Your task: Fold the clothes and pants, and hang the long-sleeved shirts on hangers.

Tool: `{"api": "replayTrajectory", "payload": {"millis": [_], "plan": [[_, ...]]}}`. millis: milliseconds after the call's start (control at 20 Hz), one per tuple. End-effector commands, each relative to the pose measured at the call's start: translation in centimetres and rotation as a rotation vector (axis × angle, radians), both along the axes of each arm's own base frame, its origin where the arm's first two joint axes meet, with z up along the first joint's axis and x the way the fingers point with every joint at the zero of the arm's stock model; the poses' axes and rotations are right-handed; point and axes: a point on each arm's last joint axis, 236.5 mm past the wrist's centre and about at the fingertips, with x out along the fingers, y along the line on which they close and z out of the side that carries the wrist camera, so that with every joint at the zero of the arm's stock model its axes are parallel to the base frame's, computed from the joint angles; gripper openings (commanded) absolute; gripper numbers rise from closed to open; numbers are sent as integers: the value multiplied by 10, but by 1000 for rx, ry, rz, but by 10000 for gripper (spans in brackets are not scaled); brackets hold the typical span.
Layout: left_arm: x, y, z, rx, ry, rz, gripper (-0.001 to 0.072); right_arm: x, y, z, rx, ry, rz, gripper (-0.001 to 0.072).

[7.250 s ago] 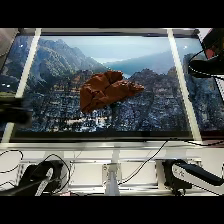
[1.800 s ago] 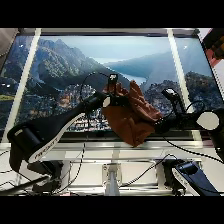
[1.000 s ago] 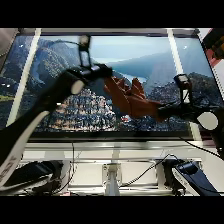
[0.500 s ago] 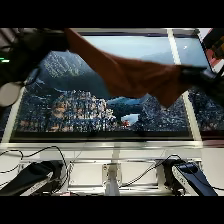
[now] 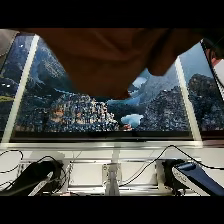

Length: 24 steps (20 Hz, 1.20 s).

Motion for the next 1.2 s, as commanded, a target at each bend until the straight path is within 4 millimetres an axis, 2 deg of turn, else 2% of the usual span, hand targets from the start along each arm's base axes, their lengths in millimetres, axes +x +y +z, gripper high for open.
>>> {"api": "replayTrajectory", "payload": {"millis": [0, 100, 200, 250, 350, 450, 550, 600, 700, 800, 900, 1000, 1150], "plan": [[-49, 15, 32, 7, -183, 33, 8, -37, 30, 31, -41, -22, 116, 11], [-42, 10, 31, 13, -184, 29, 7, -68, 45, 39, -120, -64, 182, 11], [-19, -2, 24, 28, -158, 24, 8, -94, 48, 37, -179, -62, 206, 11], [-2, -10, 16, 42, -130, 22, 8, -103, 47, 30, -195, -39, 216, 11], [38, -28, -4, 74, -59, 18, 8, -117, 43, 5, -205, 39, 228, 11], [88, -50, -37, 116, 34, 13, 8, -121, 31, -34, -214, 137, 190, 11], [137, -72, -78, 161, 134, 7, 9, -117, 8, -86, -219, 251, 92, 11], [164, -85, -104, 181, 195, 0, 9, -113, -8, -119, -232, 318, 22, 11], [212, -111, -163, 149, 351, -59, 9, -105, -32, -180, -262, 437, -89, 11], [246, -145, -224, 92, 498, -137, 10, -95, -42, -226, -266, 502, -143, 12], [262, -186, -264, 83, 523, -209, 10, -76, -55, -243, -234, 466, -205, 12], [266, -224, -285, 72, 458, -281, 10, -53, -76, -246, -170, 418, -286, 12], [273, -261, -331, 67, 434, -344, 10, -22, -117, -256, -133, 401, -403, 12]]}}
